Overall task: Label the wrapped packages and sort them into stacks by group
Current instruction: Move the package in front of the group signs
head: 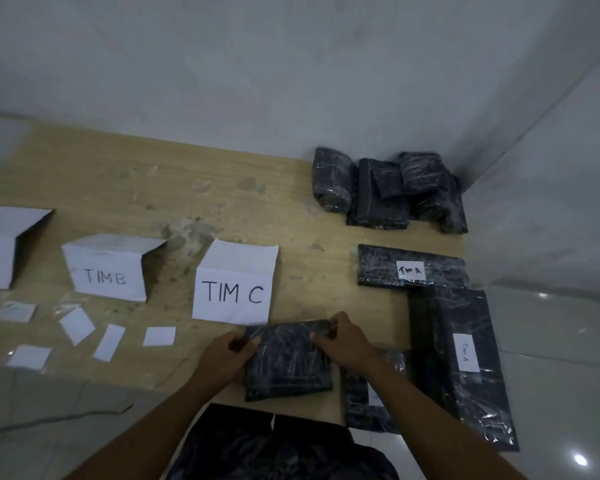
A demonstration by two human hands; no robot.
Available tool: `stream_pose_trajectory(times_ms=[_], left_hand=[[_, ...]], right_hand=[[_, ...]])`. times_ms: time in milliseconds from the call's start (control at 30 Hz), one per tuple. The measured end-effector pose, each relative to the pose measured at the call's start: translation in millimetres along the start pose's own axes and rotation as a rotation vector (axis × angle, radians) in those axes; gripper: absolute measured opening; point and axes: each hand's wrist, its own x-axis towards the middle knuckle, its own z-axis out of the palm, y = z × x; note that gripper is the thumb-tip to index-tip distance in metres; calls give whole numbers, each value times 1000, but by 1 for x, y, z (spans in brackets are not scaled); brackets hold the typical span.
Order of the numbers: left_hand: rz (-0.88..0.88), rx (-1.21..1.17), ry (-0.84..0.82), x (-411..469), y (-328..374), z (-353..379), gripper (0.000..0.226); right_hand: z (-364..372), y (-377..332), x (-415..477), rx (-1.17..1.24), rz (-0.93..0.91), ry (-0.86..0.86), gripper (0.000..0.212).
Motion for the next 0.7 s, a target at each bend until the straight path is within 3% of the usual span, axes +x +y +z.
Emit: stream_pose_trajectory(times_ms=[200,333,433,533,700], left_hand=[[9,118,53,5,-13,-2,28],[23,46,131,1,-18,-10,26],[37,21,120,0,-27,-22,13],[46,-23,146,-1,-38,-43,9],[37,-127,214,-10,-58,-95,3]], right_hand=[[13,1,-1,-131,-88,89,42],[28,-3,-6,-301,-175,324,42],[47,-19,-11,-308,-278,455,29],[75,-44,-12,-279,-405,445,13],[139,-93,-8,-366,-588,251,8]])
